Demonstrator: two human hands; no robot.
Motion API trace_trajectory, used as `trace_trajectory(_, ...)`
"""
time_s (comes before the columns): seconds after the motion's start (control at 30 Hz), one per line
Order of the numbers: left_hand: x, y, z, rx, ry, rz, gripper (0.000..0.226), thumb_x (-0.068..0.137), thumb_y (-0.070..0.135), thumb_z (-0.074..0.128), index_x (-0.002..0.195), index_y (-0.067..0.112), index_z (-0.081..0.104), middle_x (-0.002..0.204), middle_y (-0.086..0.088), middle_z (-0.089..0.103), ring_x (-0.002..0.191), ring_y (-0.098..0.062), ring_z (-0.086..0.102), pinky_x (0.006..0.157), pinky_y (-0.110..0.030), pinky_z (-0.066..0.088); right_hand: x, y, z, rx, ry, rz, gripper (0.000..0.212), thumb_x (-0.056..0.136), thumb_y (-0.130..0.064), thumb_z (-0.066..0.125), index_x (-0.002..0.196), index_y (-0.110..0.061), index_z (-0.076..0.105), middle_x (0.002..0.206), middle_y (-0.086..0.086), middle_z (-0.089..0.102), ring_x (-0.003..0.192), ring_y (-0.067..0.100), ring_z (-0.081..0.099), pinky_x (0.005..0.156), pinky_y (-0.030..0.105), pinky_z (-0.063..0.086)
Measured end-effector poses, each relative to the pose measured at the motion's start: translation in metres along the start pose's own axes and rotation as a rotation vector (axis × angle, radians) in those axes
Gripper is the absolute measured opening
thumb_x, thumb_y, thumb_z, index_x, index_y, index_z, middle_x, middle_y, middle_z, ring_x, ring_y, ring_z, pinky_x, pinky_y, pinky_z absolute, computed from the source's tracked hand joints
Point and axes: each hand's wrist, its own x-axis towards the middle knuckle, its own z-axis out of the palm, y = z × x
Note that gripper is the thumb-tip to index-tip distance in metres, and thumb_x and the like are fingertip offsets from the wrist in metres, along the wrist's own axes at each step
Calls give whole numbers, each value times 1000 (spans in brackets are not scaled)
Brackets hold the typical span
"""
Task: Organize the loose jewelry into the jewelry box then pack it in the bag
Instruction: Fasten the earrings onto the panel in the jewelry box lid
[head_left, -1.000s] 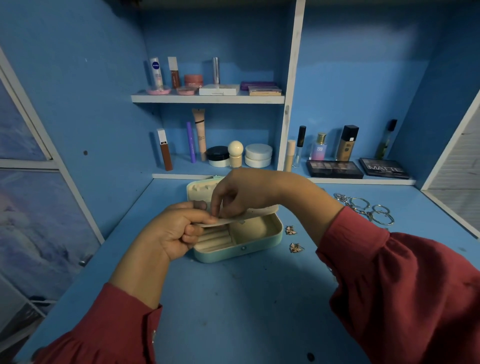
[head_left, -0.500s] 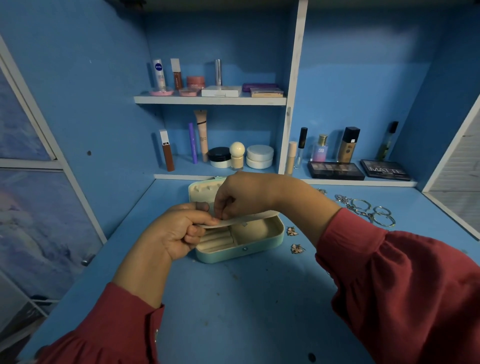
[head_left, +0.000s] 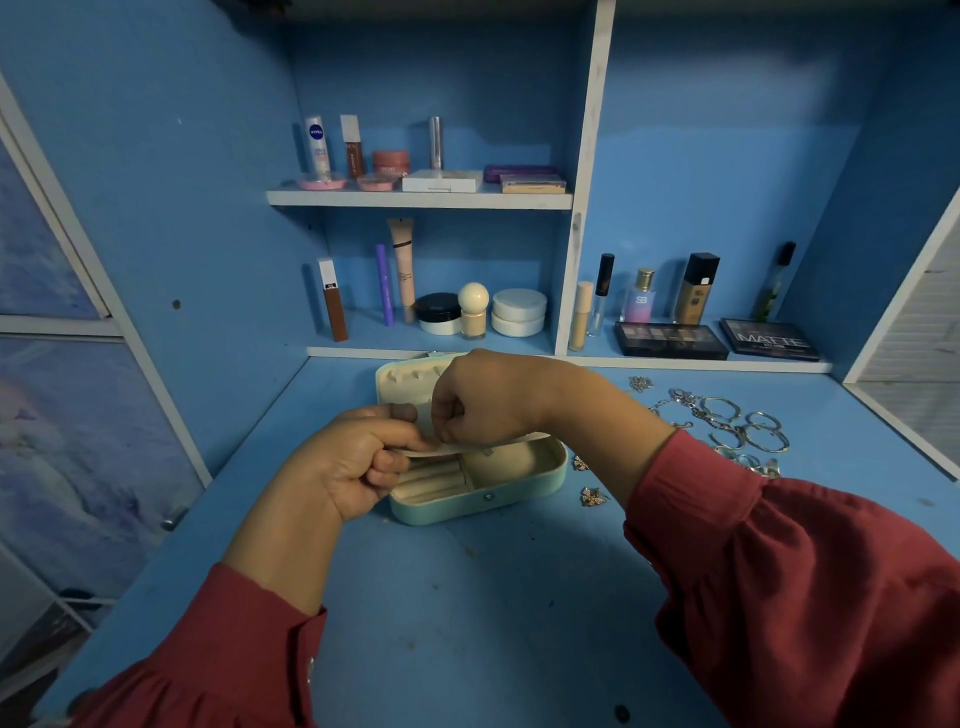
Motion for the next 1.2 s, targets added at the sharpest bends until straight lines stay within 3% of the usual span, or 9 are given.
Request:
trace_trajectory(0.13,-2,0,1,12,-16,5,35,84,-16,49,79,18,45,46,3,50,27,1,26,29,-8,15,-1,2,5,64,56,26,12,88,-20,55,83,-22,65,75,-8,59,79,14,55,71,26,45)
trace_trajectory(0.3,-2,2,-1,12,-70,12,31,82,-9,57,76,20,45,41,9,36,27,1,26,27,-10,16,-11,20,4,270,124,-19,8,86,-21,65,90,-20,72,79,-15,64,74,0,58,68,14,45)
trace_trajectory(0.43,-4,5,-3,-36,-134,43,20,68,7,64,77,19,50,75,-11,65,28,1,27,27,-10,21,-37,52,-5,456,227,33,3,86,-25,69,87,-27,71,82,-16,69,76,-5,61,70,10,48)
trace_trajectory(0.57,-2,6,-2,-36,-118,130,7,88,22,57,93,18,53,86,-16,71,32,-2,28,31,-10,21,-72,92,-9,546,362,153,3,85,-26,71,86,-25,72,82,-13,72,78,-4,64,75,14,48)
trace_trajectory(0.73,4,6,0,-99,-51,237,39,88,51,50,108,18,54,96,-18,71,37,-8,35,34,-15,29,-106,128,0,529,301,314,2,82,-22,73,83,-22,74,79,-7,74,75,4,67,77,23,52)
trace_trajectory(0.87,7,4,1,-95,-11,295,58,80,63,47,116,18,51,100,-17,72,41,-10,40,37,-18,34,-117,139,8,489,215,389,6,82,-15,73,80,-20,75,74,-11,73,64,-4,62,64,14,46)
trace_trajectory(0.93,8,4,1,-92,12,320,55,86,63,43,114,16,54,97,-16,72,42,-10,41,38,-18,34,-119,142,13,463,175,417,9,82,-15,73,78,-23,75,71,-16,71,61,-8,60,57,7,42)
trace_trajectory(1.07,12,4,-1,-89,56,338,44,93,54,43,109,16,59,93,-13,73,43,-10,41,40,-18,34,-120,145,16,432,157,451,6,80,-21,75,78,-26,75,74,-15,72,66,-3,61,64,14,47)
trace_trajectory(1.2,19,3,-3,-50,119,378,11,95,21,53,93,11,58,82,-13,72,40,-9,41,38,-18,32,-121,147,18,399,134,469,6,78,-24,77,76,-29,75,75,-15,72,70,2,63,68,17,50)
